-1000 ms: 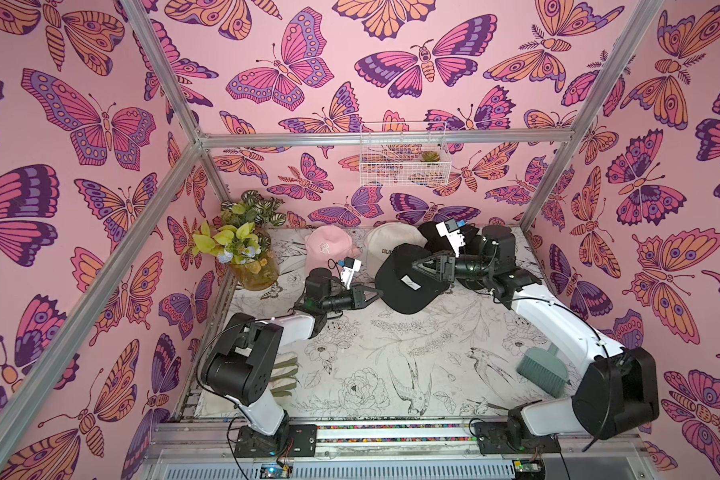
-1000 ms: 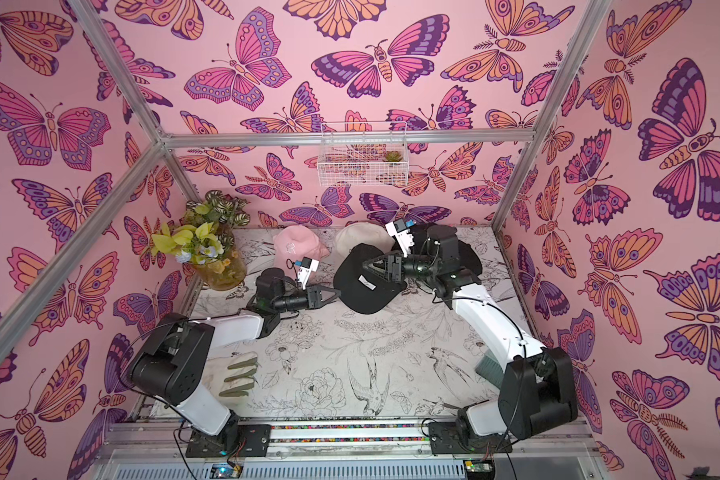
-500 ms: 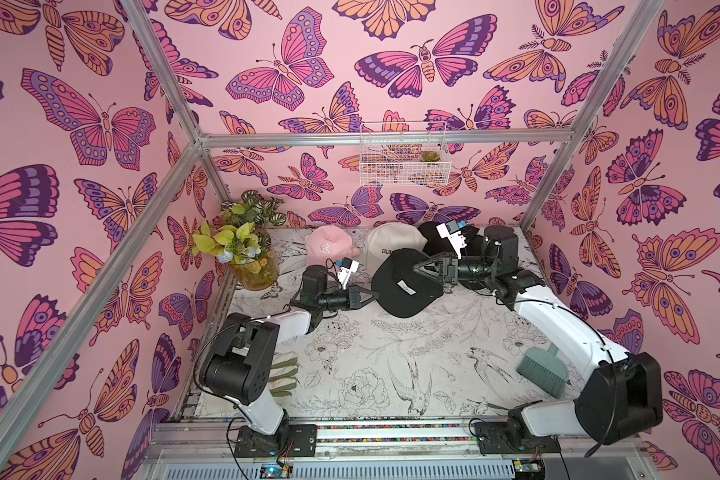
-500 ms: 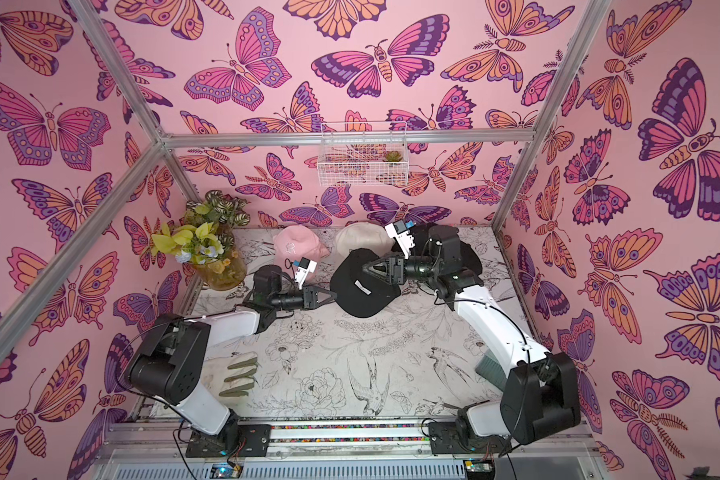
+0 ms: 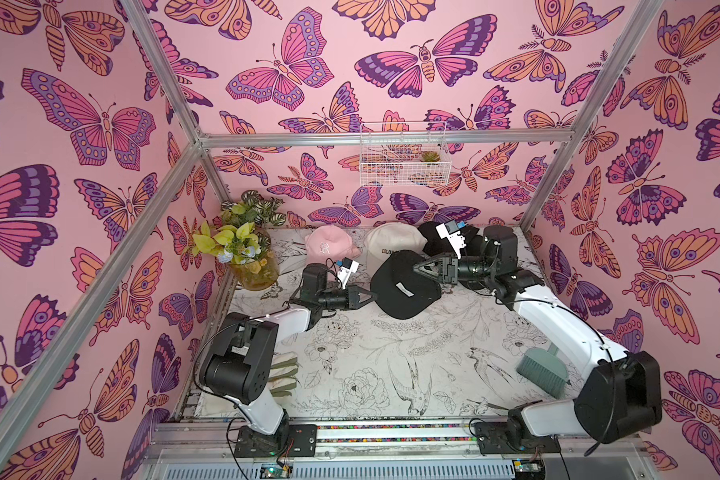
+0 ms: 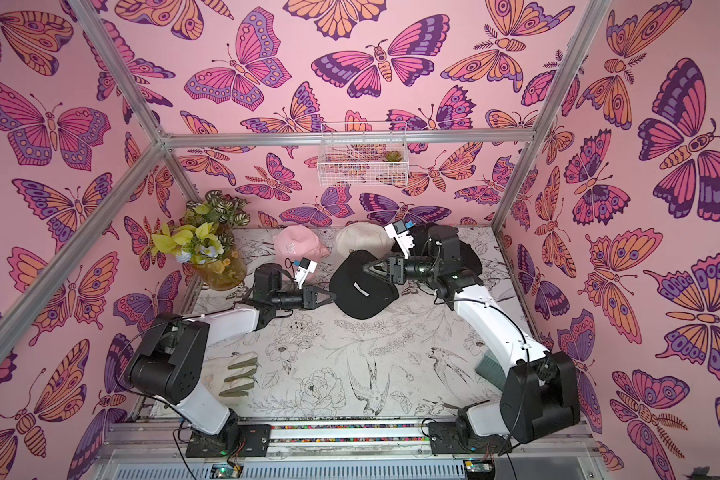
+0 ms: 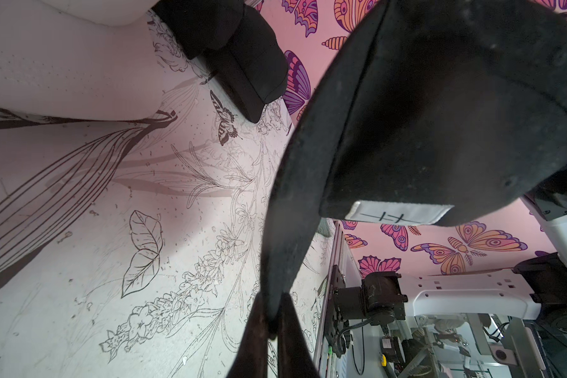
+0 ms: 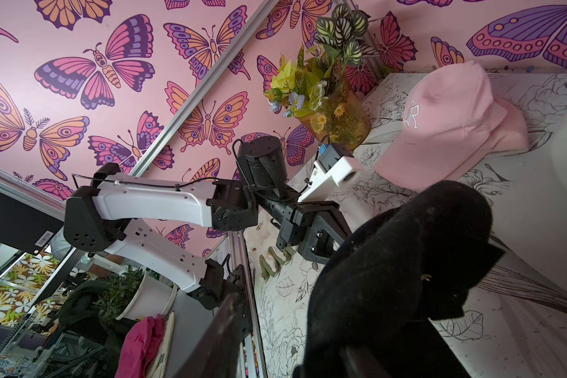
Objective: Stack the baseball caps by color
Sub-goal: Place the baseball cap at the center of the board.
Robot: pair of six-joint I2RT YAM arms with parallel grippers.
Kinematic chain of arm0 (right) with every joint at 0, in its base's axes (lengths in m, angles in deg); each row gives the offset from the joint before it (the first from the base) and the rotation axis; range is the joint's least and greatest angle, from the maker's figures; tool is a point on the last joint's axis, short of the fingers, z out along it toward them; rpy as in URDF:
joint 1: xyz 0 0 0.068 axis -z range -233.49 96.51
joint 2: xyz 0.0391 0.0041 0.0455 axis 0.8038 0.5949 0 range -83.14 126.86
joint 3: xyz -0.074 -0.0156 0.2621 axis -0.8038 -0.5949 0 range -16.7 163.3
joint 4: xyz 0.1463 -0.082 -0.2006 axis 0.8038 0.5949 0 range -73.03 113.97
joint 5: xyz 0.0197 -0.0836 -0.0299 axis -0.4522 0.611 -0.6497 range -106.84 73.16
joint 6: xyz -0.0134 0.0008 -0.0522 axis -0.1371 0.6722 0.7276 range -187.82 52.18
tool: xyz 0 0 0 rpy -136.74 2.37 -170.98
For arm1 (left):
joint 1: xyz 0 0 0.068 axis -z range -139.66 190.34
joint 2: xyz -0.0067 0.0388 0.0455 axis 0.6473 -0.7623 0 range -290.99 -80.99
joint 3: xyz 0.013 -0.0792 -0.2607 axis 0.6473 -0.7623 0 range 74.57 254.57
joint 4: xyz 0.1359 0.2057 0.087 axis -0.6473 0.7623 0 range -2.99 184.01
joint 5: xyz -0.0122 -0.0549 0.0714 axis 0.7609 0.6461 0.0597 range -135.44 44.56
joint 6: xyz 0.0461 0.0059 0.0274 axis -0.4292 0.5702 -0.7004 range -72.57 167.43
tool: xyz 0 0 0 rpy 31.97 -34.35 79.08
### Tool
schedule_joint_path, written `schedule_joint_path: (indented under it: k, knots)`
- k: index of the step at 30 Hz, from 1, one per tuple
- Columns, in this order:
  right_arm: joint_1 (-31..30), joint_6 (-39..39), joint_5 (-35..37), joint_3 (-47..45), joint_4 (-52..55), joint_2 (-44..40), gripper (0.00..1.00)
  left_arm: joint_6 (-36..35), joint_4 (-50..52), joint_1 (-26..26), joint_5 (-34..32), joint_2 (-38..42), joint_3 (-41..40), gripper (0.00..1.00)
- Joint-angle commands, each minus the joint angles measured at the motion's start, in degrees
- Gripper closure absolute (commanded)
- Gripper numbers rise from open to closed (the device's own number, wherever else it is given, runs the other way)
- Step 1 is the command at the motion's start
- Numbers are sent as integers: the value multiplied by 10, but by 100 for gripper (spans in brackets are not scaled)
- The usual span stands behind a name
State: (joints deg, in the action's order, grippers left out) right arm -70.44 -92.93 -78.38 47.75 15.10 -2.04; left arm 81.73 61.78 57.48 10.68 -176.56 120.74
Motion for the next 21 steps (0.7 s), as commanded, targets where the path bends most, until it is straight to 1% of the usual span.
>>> schedule_joint_path:
  k: [1, 3, 4, 6, 7, 8, 9, 10, 12, 13, 15, 16, 19, 21]
  knots:
    - [-3, 22, -12, 25, 4, 10, 63, -5, 37, -5, -33, -19, 1, 100]
    - [-4, 40, -9, 32, 28, 16, 68, -1, 37, -5, -34, -24, 3, 100]
    - [-4, 50, -9, 36, 40, 18, 75, 0, 36, -5, -37, -26, 3, 100]
    - [-3, 64, -13, 42, 56, 18, 92, 2, 37, -6, -46, -30, 3, 100]
    - [-4, 77, -15, 47, 71, 17, 99, 5, 38, -7, -54, -30, 2, 100]
    - [-4, 95, -15, 53, 92, 16, 100, 4, 43, -7, -63, -28, 1, 100]
    - [-4, 123, -16, 62, 123, 15, 100, 3, 54, -10, -77, -26, 1, 93]
    - [-5, 155, -18, 71, 159, 15, 100, -3, 69, -12, -92, -22, 1, 80]
    - [-10, 219, -21, 91, 237, 17, 100, -17, 103, -17, -119, -10, 2, 59]
    - [-16, 257, -21, 102, 288, 20, 100, -26, 122, -19, -136, 2, 4, 51]
    - [-29, 335, -18, 129, 386, 28, 100, -39, 154, -21, -177, 23, 1, 40]
    - [-38, 378, -14, 144, 440, 35, 100, -44, 169, -22, -209, 37, -2, 35]
    - [-72, 495, 7, 191, 587, 59, 100, -46, 201, -24, -301, 71, -9, 27]
    - [-94, 569, 7, 223, 678, 84, 100, -41, 217, -25, -362, 94, -17, 18]
